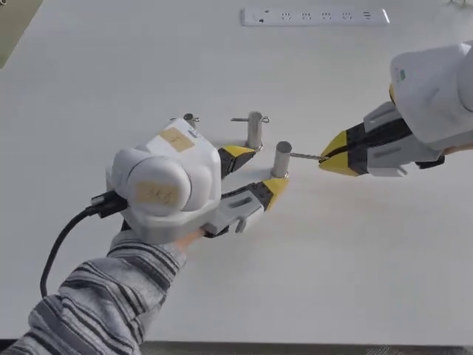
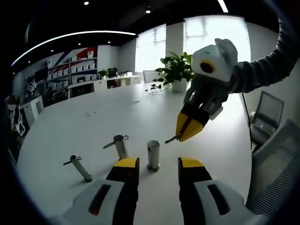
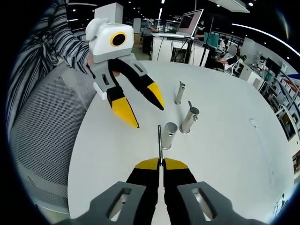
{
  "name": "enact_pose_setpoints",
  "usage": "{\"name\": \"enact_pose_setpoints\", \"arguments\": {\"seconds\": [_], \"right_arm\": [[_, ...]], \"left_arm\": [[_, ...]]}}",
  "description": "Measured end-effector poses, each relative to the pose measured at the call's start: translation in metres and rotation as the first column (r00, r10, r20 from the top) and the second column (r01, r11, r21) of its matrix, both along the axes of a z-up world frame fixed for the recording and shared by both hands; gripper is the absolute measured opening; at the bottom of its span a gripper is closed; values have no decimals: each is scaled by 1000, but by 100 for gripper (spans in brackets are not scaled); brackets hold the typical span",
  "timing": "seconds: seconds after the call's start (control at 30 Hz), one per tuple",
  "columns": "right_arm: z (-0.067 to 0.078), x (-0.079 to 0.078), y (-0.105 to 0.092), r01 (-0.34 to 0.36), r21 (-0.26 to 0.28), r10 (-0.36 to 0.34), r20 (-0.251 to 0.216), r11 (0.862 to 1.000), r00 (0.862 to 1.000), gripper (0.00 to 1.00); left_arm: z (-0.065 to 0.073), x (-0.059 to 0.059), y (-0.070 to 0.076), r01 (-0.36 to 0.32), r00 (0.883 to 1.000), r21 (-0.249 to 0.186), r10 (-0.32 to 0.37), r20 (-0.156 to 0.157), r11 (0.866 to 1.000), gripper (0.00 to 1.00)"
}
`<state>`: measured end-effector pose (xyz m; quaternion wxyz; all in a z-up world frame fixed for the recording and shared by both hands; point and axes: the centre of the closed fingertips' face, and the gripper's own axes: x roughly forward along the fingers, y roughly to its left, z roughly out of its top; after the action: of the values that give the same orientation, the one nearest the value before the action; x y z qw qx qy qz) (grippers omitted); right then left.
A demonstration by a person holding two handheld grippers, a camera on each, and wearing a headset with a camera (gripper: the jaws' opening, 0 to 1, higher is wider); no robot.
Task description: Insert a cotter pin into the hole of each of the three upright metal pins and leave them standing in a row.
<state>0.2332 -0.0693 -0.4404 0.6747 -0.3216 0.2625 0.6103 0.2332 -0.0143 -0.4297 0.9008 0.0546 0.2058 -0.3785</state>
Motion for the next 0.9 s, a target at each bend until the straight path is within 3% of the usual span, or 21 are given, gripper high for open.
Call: {"name": "enact_pose_setpoints", "arguments": {"seconds": [0.37, 0.9], "right_arm": [[-9, 14, -8, 0, -30, 0, 13, 1000, 1000, 0], [-14, 15, -8, -27, -44, 27, 12, 999, 1000, 0]], "left_arm": [[-7, 19, -6, -50, 999, -22, 50, -12, 998, 26], [-35, 24, -19, -64, 995, 13, 65, -78, 998, 17]]}}
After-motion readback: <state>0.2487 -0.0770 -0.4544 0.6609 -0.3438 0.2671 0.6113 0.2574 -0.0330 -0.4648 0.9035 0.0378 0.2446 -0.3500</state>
